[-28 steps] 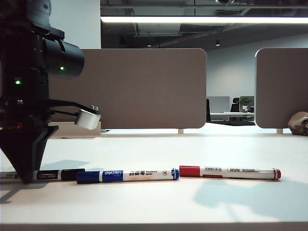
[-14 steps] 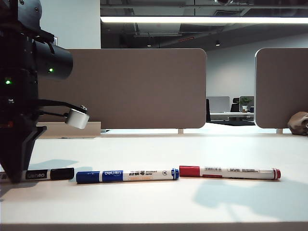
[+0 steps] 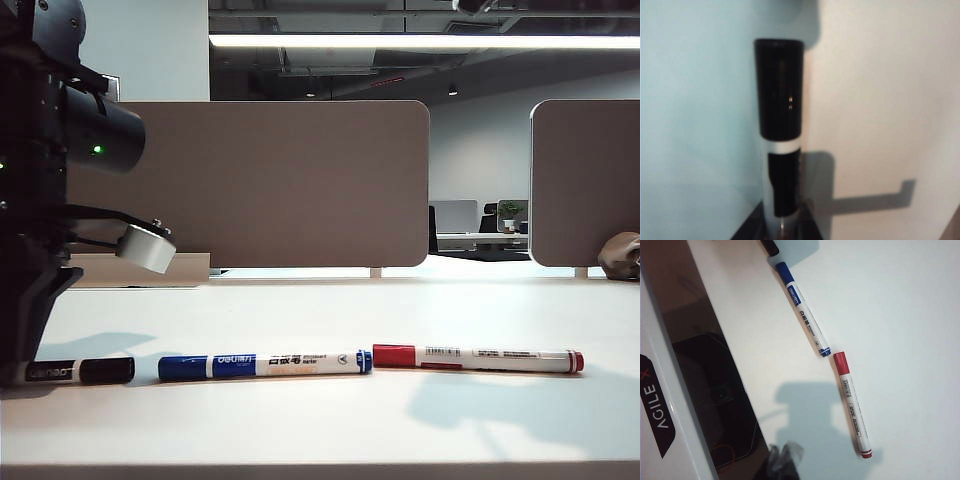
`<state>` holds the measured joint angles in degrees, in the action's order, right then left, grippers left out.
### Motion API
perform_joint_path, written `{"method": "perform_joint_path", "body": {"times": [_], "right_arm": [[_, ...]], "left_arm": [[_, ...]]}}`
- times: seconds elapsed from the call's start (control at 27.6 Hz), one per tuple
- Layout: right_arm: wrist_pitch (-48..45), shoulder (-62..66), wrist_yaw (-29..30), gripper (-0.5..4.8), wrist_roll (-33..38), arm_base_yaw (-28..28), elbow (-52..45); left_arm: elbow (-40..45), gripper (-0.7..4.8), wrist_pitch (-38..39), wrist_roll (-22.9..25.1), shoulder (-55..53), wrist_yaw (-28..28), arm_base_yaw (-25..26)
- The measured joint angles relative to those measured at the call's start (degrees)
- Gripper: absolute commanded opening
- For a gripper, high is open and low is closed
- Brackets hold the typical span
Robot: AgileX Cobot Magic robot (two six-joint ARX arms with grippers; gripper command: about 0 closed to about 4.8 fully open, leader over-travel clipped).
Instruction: Pick up the markers one by one and line them up horizontally in a straight line on the table.
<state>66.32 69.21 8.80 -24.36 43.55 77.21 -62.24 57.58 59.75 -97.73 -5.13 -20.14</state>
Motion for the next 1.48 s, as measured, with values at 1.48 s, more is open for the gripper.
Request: {"method": "perform_joint_path", "body": {"times": [1.48], "right_arm": [[0.74,0.02,0.02,-0.06,-0.02,0.00,-0.04]], "left_arm": [[0.63,1.88,-1.66,-0.63,4.04,-4.59,-2.62]]}}
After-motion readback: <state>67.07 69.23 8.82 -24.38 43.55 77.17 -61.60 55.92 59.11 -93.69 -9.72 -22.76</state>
